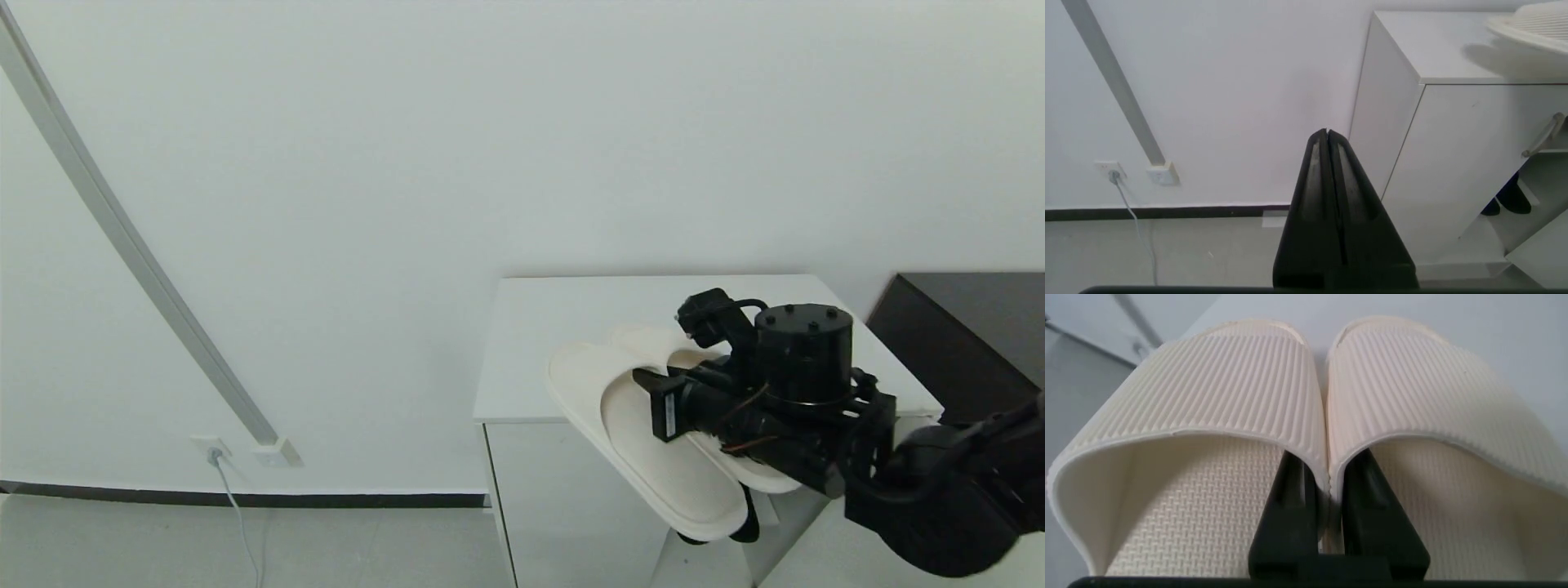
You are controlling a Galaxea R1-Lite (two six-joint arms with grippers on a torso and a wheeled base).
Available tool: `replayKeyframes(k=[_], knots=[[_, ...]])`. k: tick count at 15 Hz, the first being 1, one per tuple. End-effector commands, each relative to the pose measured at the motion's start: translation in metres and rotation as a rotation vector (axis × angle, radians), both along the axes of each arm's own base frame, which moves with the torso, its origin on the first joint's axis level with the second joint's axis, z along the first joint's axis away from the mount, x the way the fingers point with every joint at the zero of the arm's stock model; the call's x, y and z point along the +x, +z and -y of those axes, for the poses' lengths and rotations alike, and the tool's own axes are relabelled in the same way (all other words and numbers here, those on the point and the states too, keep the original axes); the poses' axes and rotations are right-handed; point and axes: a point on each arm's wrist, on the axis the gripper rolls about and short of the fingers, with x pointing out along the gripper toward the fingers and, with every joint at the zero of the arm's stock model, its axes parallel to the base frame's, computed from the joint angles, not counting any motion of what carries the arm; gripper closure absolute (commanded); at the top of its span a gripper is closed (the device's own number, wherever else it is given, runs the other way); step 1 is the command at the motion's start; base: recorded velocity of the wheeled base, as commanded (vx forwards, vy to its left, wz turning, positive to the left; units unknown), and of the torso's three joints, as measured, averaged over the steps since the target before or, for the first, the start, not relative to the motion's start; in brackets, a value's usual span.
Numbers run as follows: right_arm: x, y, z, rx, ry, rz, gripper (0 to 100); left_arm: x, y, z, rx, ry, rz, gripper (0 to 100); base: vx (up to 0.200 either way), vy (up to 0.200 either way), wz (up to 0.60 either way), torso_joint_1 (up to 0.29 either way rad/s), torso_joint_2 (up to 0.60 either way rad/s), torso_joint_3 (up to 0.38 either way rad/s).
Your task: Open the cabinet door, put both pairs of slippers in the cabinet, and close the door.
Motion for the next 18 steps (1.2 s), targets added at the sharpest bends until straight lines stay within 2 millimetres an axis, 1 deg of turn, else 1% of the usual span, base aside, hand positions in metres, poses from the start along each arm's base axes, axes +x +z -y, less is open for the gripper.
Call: replayKeyframes(k=[1, 2, 3, 5, 8, 10, 18], knots=[[-0.034, 0.012, 0.011, 0.017, 0.072, 0.015, 100, 0.0, 0.0, 0.0, 0.0, 0.002, -0.002, 100, 0.0, 0.0, 0.0, 0.0, 0.0, 0.0], [-0.041, 0.011, 0.012, 0.008, 0.088, 0.012, 100, 0.0, 0.0, 0.0, 0.0, 0.0, -0.001, 100, 0.0, 0.0, 0.0, 0.0, 0.0, 0.0], [-0.044, 0.009, 0.009, 0.003, 0.102, 0.006, 100, 0.0, 0.0, 0.0, 0.0, -0.002, -0.001, 100, 0.0, 0.0, 0.0, 0.0, 0.0, 0.0], [-0.044, 0.006, 0.007, -0.006, 0.105, -0.001, 100, 0.0, 0.0, 0.0, 0.0, -0.002, -0.002, 100, 0.0, 0.0, 0.0, 0.0, 0.0, 0.0], [-0.045, 0.006, 0.007, -0.007, 0.107, -0.002, 100, 0.0, 0.0, 0.0, 0.0, -0.002, -0.001, 100, 0.0, 0.0, 0.0, 0.0, 0.0, 0.0], [-0.047, 0.005, 0.004, -0.007, 0.119, -0.001, 100, 0.0, 0.0, 0.0, 0.001, -0.002, -0.002, 100, 0.0, 0.0, 0.0, 0.0, 0.0, 0.0], [-0.05, 0.005, 0.001, -0.01, 0.13, -0.001, 100, 0.0, 0.0, 0.0, 0.003, -0.005, -0.002, 100, -0.2, 0.0, 0.0, 0.003, 0.0, 0.004]])
